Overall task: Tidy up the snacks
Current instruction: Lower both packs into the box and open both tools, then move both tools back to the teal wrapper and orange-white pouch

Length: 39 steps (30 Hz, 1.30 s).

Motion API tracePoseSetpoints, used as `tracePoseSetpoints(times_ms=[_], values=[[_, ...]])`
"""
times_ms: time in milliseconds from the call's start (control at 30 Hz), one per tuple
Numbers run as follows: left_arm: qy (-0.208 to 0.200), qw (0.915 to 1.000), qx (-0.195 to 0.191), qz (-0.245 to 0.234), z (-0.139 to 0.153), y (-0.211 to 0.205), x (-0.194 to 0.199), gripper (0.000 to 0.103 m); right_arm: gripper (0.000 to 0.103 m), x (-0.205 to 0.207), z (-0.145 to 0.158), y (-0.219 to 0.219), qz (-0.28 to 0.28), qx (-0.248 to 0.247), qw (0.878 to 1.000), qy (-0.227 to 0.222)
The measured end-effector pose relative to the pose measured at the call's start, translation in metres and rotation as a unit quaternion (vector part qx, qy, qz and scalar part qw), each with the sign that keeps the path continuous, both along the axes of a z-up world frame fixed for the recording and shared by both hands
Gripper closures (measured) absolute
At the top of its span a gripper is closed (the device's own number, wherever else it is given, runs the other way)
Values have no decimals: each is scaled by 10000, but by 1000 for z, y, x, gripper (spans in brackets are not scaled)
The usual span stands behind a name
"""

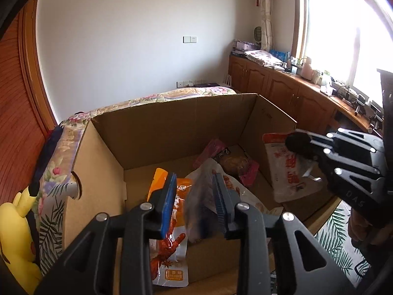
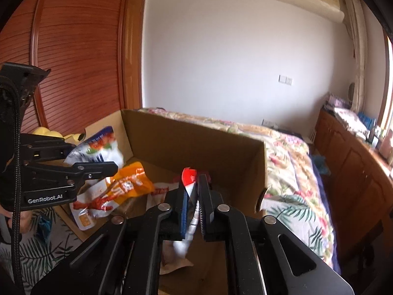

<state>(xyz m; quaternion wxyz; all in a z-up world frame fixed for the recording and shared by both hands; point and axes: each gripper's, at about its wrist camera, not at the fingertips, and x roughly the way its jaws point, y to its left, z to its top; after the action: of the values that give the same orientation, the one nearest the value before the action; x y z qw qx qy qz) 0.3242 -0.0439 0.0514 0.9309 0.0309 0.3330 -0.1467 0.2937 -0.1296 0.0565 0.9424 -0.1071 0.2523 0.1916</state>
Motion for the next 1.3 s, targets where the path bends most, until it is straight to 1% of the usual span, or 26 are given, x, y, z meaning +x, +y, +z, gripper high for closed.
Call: tracePoseSetpoints(times_ms=[67, 100, 133, 200, 300, 567, 767, 967, 1067, 1200, 1300], values=[[-10, 10000, -18, -20, 0, -1, -2, 63, 94, 3, -3, -2, 10, 83, 9998, 167], [-29, 10000, -24, -14, 0, -1, -4, 59, 90, 3, -6, -3, 30, 106, 9997, 231], [-52, 10000, -20, -15, 1, -1, -5, 58, 87, 2, -7, -3, 15, 105, 9996, 258], [-61, 10000, -18, -14, 2, -1, -8, 56, 86, 0, -8, -4, 5, 86, 9996, 269], [-72, 10000, -47, -25, 4, -1, -12, 56, 81, -4, -8, -3, -6, 67, 9997, 254], [-167, 9998, -73, -47, 17, 7, -34, 55, 81, -22, 1, -5, 47, 128, 9997, 210], [-238, 9997, -31, -36, 24, 11, -53, 55, 81, -48, 8, -4, 86, 174, 9996, 188], [-257, 9996, -48, -43, 26, 21, -83, 55, 79, -80, 12, -5, 142, 254, 9994, 183], [-216, 9998, -40, -28, 21, 29, -99, 55, 74, -95, 8, -4, 173, 307, 9990, 260], [-66, 10000, -13, 4, 7, 38, -117, 54, 60, -107, -5, -2, 154, 316, 9986, 406], [52, 9999, 154, 20, -7, 41, -125, 54, 59, -114, -19, 2, 122, 263, 9980, 570]])
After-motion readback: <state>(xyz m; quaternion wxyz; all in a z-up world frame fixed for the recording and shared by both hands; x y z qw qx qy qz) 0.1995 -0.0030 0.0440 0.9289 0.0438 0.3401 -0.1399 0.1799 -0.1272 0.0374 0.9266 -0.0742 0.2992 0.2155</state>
